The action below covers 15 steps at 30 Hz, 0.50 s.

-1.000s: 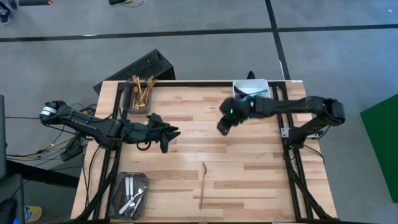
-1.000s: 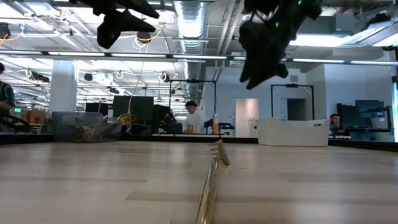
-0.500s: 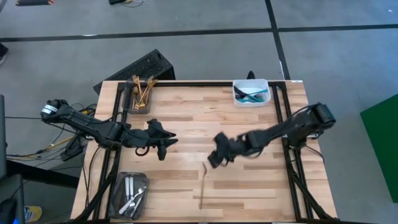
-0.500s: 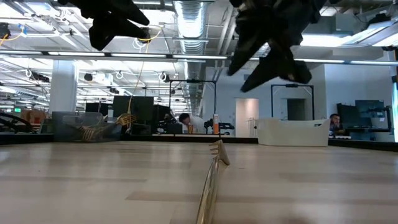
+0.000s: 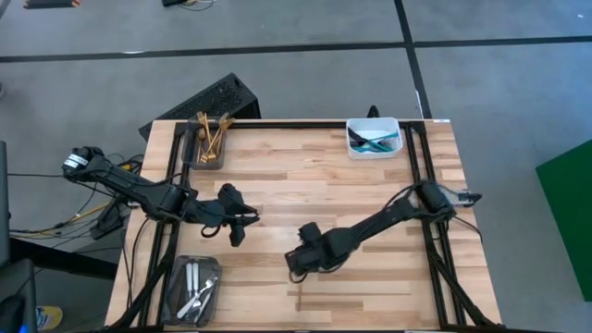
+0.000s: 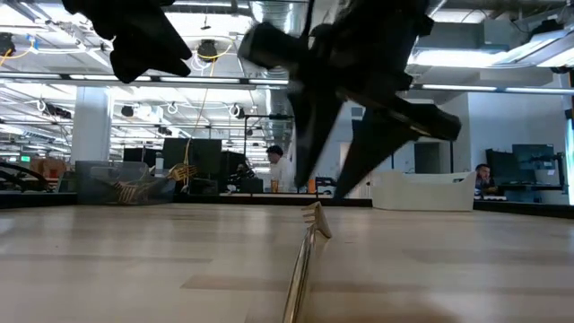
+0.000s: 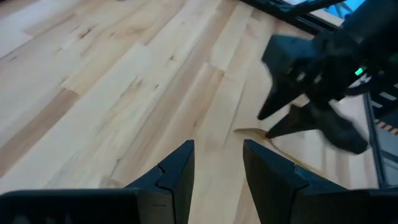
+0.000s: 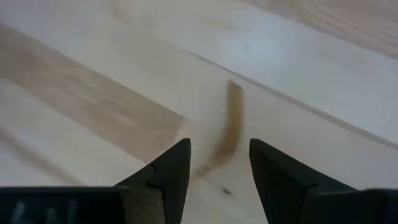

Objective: Sort silverware by color (type)
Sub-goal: Put the gold fork into the top black bin

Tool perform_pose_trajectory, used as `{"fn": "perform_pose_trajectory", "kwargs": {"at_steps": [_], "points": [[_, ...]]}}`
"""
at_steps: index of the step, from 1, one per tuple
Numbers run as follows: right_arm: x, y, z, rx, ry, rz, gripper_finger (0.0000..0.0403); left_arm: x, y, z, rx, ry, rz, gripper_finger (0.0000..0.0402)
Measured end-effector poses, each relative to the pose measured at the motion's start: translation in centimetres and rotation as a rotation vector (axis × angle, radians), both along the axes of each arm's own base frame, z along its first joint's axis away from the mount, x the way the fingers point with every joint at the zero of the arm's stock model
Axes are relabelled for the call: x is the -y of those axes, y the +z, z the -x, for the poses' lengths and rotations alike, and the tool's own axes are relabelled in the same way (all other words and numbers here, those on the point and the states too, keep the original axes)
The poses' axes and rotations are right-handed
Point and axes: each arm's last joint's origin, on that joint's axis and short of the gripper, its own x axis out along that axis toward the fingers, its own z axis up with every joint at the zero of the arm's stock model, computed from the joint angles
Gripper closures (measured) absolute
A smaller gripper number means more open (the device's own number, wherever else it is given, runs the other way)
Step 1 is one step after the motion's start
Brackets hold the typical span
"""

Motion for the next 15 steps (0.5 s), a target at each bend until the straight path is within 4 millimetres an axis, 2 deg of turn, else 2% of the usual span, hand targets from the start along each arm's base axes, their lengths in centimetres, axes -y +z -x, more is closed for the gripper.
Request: {"fn": "perform_pose_trajectory", "kwargs": {"at_steps": [5,8,10,14,15], "points": [[-0.8,-1.1,-2.0,-0.115,0.038,-0.002,0.0217,0.6,-0.1,0.2,-0.008,-0.021,0.030,0.0278],[-1.0,-1.8,-2.8,-0.143,0.101,-0.030,0.0240,1.1,-0.1,0.4,-0.006,-0.036,0.045,0.0278],[-1.0,-2.1,-3.4,-0.142,0.158,-0.034,0.0272,1.6,-0.1,0.6,-0.004,-0.043,0.065,0.0278],[-0.9,-1.1,-4.2,-0.094,0.274,-0.002,0.0371,2.4,-0.1,0.9,-0.001,-0.057,0.112,0.0278],[-0.7,-0.7,-4.3,-0.080,0.283,0.022,0.0383,2.7,-0.1,1.0,-0.001,-0.068,0.113,0.0278]]}}
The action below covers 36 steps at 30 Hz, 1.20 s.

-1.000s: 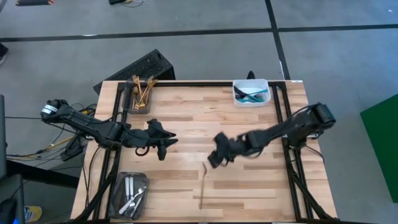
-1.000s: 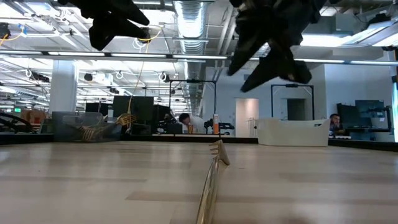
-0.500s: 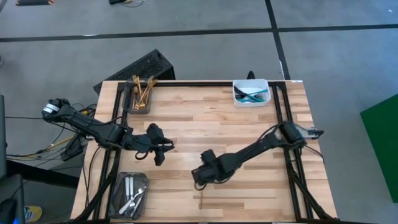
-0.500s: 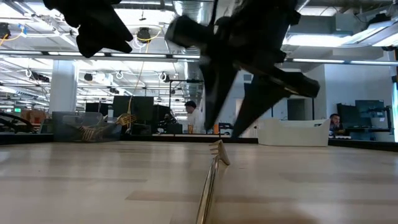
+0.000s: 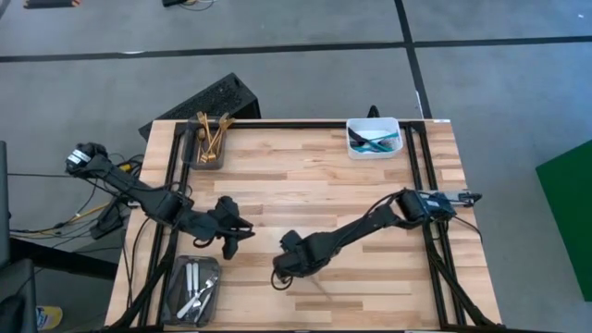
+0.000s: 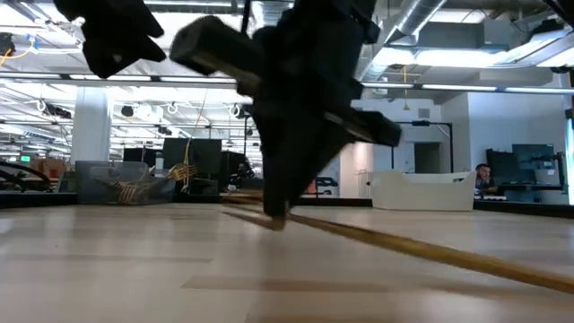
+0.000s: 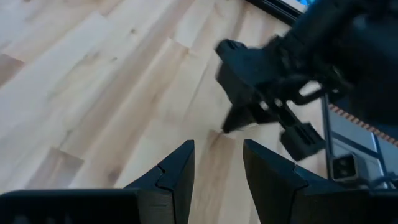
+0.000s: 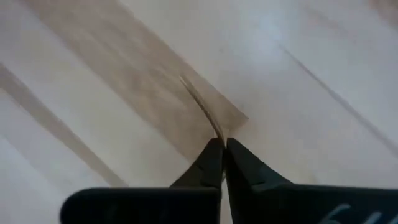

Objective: Sort silverware by color (type)
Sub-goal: Put the gold fork into the top black bin

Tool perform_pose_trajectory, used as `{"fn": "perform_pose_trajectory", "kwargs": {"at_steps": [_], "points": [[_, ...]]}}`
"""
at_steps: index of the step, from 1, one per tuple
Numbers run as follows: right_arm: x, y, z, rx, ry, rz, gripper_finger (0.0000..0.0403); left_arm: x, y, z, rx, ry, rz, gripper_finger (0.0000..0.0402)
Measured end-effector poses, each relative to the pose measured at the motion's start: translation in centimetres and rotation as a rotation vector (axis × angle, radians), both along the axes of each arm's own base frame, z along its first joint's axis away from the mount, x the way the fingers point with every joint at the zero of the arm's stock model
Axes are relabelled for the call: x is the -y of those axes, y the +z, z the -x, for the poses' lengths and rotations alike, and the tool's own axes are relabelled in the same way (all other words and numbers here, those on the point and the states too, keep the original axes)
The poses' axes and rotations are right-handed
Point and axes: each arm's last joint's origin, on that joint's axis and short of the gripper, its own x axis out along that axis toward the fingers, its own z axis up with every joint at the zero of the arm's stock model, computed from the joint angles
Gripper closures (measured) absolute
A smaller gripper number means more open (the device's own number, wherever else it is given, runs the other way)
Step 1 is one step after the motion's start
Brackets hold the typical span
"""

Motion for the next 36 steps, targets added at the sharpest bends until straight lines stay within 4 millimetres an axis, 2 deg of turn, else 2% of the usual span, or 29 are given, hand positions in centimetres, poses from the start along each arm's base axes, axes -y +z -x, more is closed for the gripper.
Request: {"fn": "perform_pose_trajectory", "kwargs": {"at_steps": [3,9,13,17,24,28,30,33,36], "points": [[1.1,2.0,-0.3,0.077,-0.022,0.039,0.0382,0.6,0.0,0.3,0.000,-0.021,0.010,0.0278],[3.4,9.2,-0.4,0.386,-0.089,0.174,0.0387,1.2,0.0,0.7,0.001,-0.010,0.030,0.0278],[4.6,14.3,-0.3,0.608,-0.035,0.300,0.0387,1.3,0.2,0.6,0.042,0.010,-0.010,0.0278],[6.0,17.8,-0.6,0.786,0.053,0.307,0.0388,1.3,1.2,0.2,0.156,0.023,-0.044,0.0278],[6.6,19.9,-1.0,0.955,0.141,0.270,0.0388,1.2,3.9,0.0,0.385,0.044,-0.113,0.0278],[6.5,20.1,-0.9,0.967,0.152,0.280,0.0388,0.8,5.2,0.6,0.457,0.047,-0.136,0.0284],[6.5,20.2,-1.0,0.976,0.155,0.275,0.0388,0.5,5.7,1.0,0.477,0.045,-0.144,0.0299],[6.4,20.4,-1.0,0.995,0.165,0.269,0.0386,0.2,6.2,1.6,0.495,0.026,-0.140,0.0342],[6.4,20.4,-1.0,1.004,0.166,0.262,0.0360,0.0,6.3,2.1,0.486,-0.008,-0.122,0.0389]]}}
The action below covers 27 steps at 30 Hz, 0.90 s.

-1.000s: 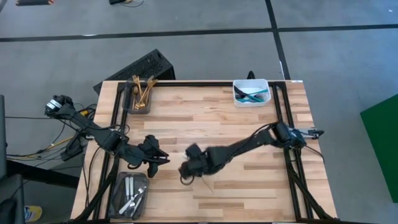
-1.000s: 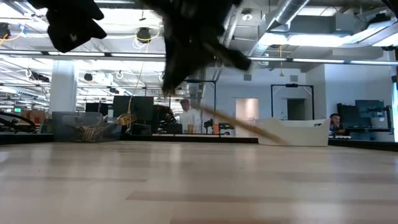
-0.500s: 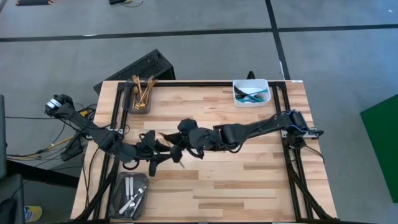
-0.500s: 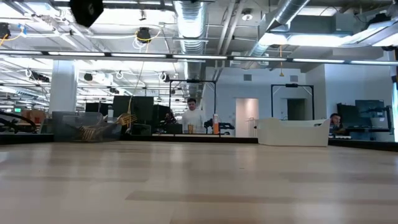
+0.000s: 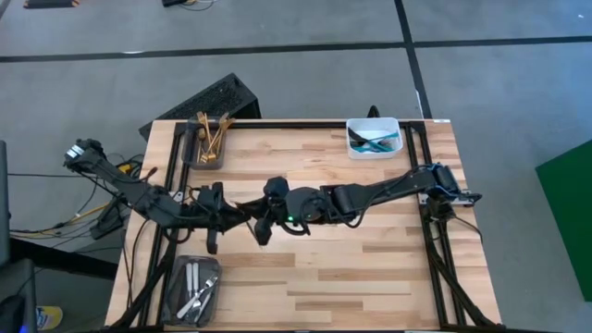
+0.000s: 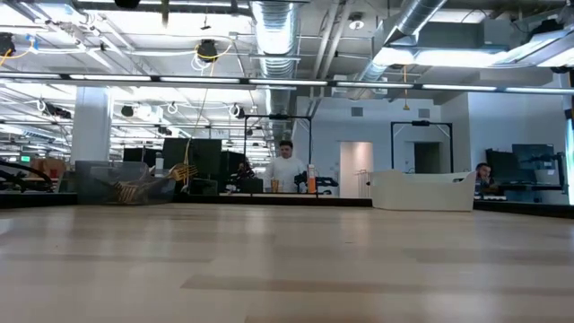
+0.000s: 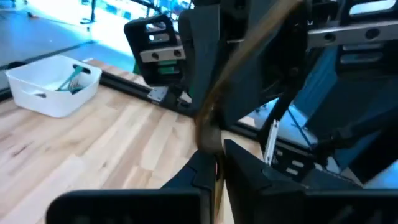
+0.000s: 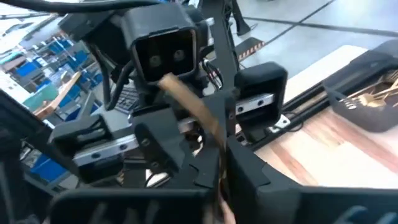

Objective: Sort silverware by color (type)
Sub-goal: Put the gold fork into the top black bin

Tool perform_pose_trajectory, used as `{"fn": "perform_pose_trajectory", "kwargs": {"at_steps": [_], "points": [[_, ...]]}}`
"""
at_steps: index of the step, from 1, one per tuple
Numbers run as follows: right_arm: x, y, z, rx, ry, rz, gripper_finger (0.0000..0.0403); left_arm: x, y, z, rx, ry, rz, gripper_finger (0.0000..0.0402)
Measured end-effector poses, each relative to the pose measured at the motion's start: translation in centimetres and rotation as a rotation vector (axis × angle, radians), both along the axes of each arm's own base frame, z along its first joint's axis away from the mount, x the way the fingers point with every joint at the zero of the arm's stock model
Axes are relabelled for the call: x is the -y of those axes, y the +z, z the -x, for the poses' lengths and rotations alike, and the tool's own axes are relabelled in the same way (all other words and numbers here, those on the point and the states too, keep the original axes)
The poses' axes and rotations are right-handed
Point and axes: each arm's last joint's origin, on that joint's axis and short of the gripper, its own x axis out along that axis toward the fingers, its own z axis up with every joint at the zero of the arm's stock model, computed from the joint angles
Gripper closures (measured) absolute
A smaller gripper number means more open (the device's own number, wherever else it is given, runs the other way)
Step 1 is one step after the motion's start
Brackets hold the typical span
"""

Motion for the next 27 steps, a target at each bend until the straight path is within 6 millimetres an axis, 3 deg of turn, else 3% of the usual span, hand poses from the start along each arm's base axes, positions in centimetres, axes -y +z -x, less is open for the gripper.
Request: {"fn": "perform_pose_trajectory", "kwargs": {"at_steps": [4,10,15,19,22,27], "points": [[0.2,0.1,-0.1,0.013,-0.007,-0.023,0.0308,-0.1,-0.6,0.4,-0.073,-0.047,0.063,0.0397],[1.1,0.6,0.1,0.025,-0.036,-0.025,0.0247,1.0,-3.0,1.6,-0.346,-0.126,0.341,0.0399],[1.4,0.1,0.1,-0.019,-0.048,-0.036,0.0227,1.9,-3.9,2.9,-0.458,-0.103,0.472,0.0400],[1.4,-0.2,0.2,-0.053,-0.049,-0.029,0.0227,1.8,-3.7,3.5,-0.431,-0.063,0.482,0.0400],[1.6,0.2,0.7,-0.066,-0.050,-0.024,0.0231,0.2,-3.5,3.9,-0.398,0.054,0.440,0.0401],[2.4,2.1,2.6,-0.107,-0.052,0.020,0.0232,-5.7,-3.6,6.0,-0.404,0.428,0.295,0.0401]]}}
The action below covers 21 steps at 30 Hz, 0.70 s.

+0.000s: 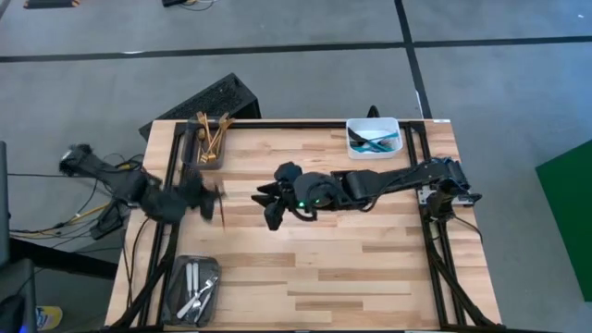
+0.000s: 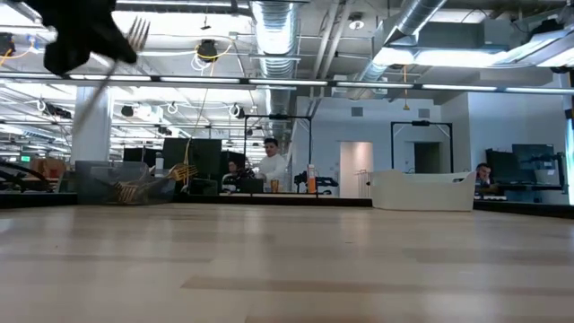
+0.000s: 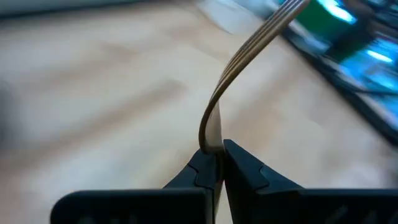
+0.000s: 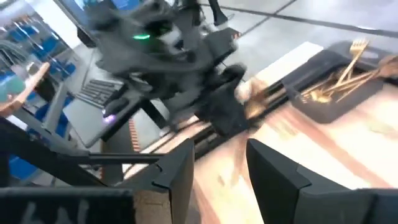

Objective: Sort silverware by color (type)
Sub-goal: Put the gold fork into the top black bin

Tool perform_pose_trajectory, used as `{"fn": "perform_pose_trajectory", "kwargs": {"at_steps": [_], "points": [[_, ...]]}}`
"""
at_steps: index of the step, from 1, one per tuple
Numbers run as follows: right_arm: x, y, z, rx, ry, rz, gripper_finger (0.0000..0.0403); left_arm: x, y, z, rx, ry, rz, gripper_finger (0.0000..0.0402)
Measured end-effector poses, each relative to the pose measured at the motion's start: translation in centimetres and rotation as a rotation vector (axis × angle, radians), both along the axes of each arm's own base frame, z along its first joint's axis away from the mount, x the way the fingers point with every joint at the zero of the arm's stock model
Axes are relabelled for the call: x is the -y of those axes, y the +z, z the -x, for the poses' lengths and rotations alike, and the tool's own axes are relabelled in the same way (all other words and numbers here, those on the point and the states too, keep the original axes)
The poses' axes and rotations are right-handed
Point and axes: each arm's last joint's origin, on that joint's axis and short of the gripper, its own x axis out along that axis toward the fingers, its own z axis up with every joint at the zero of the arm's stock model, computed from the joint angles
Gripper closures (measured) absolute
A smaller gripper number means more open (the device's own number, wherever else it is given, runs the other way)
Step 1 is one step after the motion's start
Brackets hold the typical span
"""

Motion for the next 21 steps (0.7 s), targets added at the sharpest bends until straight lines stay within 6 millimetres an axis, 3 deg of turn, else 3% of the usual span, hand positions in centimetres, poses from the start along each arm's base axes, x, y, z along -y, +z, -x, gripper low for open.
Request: {"fn": "perform_pose_trajectory", "kwargs": {"at_steps": [4,7,11,17,21], "points": [[1.1,0.7,2.0,-0.116,-0.057,0.099,0.0232,-4.4,0.1,2.1,-0.084,0.258,-0.082,0.0401],[2.8,1.1,3.1,-0.198,-0.107,0.215,0.0233,-6.5,0.3,2.9,-0.133,0.352,-0.103,0.0401],[6.4,2.0,3.8,-0.239,-0.152,0.293,0.0233,-9.1,0.3,2.2,-0.176,0.370,-0.099,0.0401],[12.5,2.3,4.4,-0.249,-0.102,0.254,0.0233,-14.1,-0.7,0.6,-0.256,0.418,-0.102,0.0401],[15.3,2.0,5.0,-0.277,-0.038,0.228,0.0233,-16.8,-1.2,0.2,-0.235,0.455,-0.092,0.0401]]}}
